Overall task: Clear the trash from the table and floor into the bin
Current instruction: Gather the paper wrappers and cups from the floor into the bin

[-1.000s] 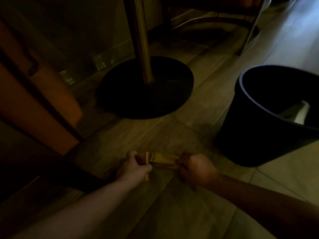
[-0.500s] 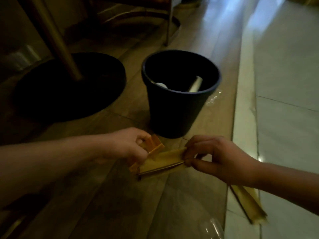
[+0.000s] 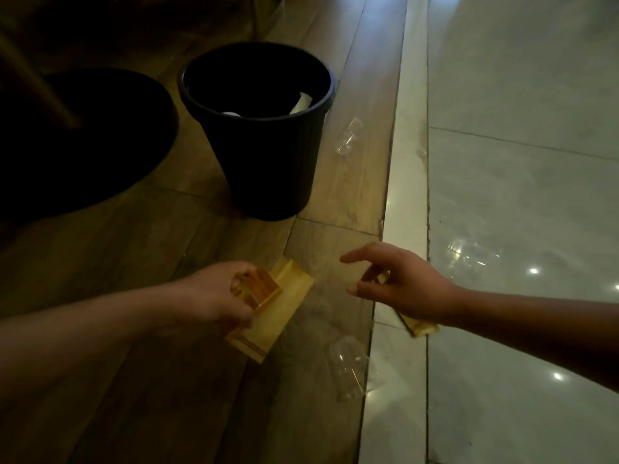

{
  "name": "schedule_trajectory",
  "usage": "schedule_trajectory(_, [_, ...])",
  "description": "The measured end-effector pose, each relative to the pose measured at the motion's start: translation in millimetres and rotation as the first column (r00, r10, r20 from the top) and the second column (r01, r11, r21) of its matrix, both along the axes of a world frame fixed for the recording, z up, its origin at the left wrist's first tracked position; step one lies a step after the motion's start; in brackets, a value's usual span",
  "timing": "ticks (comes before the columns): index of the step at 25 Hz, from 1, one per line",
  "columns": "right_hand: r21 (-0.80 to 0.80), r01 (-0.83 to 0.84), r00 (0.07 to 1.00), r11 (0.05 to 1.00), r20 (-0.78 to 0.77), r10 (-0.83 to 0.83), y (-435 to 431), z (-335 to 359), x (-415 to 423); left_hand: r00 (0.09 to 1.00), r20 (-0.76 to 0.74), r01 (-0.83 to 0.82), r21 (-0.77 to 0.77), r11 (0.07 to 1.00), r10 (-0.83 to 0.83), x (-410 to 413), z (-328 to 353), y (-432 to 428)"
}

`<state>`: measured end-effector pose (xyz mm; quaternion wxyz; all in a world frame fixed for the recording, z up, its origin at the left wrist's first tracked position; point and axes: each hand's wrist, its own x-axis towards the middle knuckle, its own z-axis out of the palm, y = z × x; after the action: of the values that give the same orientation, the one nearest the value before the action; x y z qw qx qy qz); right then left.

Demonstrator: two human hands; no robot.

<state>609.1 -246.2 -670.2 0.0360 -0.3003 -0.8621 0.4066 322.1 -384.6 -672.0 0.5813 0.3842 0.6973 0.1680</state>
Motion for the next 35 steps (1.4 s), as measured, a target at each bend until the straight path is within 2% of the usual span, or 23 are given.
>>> schedule_trajectory(1, [0.009, 0.01, 0.99, 1.0, 0.142, -0.011, -7, -11, 4, 0.998, -0.066, 0.008, -0.001, 1.0, -0.008, -3, 1, -4])
schedule_trajectory(3, [0.044, -0.024, 0.908, 0.999, 0.419, 0.004, -28, -36, 13, 0.989, -0.145, 0.036, -0.008, 0.999, -0.036, -2, -3, -8])
schedule_trajectory(5, [0.077, -0.125, 0.812, 0.989, 0.58, 0.057, -52, -58, 17, 0.983, -0.179, 0.034, -0.011, 0.999, -0.036, 4, -8, -8])
schedule_trajectory(7, [0.027, -0.181, 0.751, 0.983, 0.649, 0.12, -69, -73, 20, 0.976, -0.215, 0.044, 0.008, 0.999, -0.042, 10, -15, -7])
schedule_trajectory(10, [-0.08, -0.11, 0.775, 0.991, 0.618, 0.136, -77, -83, 18, 0.969, -0.241, 0.055, 0.02, 0.998, -0.049, 17, -20, -4])
schedule_trajectory(12, [-0.094, 0.039, 0.838, 0.995, 0.546, 0.019, -66, -78, 21, 0.972, -0.23, 0.055, 0.019, 0.998, -0.049, 22, -20, 2])
schedule_trajectory(15, [0.075, 0.274, 0.878, 0.959, 0.388, -0.281, -22, -60, 38, 0.973, -0.23, 0.035, 0.038, 0.999, -0.026, 25, -24, 14])
schedule_trajectory(18, [0.218, 0.404, 0.807, 0.888, 0.372, -0.458, 18, -52, 59, 0.988, -0.139, -0.064, 0.036, 0.997, 0.068, 31, -24, 28])
schedule_trajectory(20, [0.194, 0.435, 0.757, 0.879, 0.45, -0.474, 29, -60, 67, 0.99, -0.082, -0.112, 0.045, 0.993, 0.115, 38, -21, 37])
schedule_trajectory(24, [0.015, 0.483, 0.734, 0.875, 0.539, -0.414, 34, -86, 62, 0.992, -0.056, -0.111, 0.045, 0.993, 0.113, 46, -21, 49])
schedule_trajectory(27, [0.045, 0.433, 0.734, 0.9, 0.562, -0.381, 41, -100, 54, 0.994, -0.028, -0.104, 0.006, 0.995, 0.104, 51, -22, 47])
schedule_trajectory(30, [0.105, 0.408, 0.761, 0.907, 0.509, -0.401, 47, -104, 56, 0.995, -0.059, -0.084, -0.008, 0.996, 0.084, 51, -24, 44])
schedule_trajectory(35, [-0.035, 0.432, 0.847, 0.901, 0.358, -0.392, 49, -87, 76, 0.991, -0.066, -0.114, -0.004, 0.993, 0.113, 58, -34, 57])
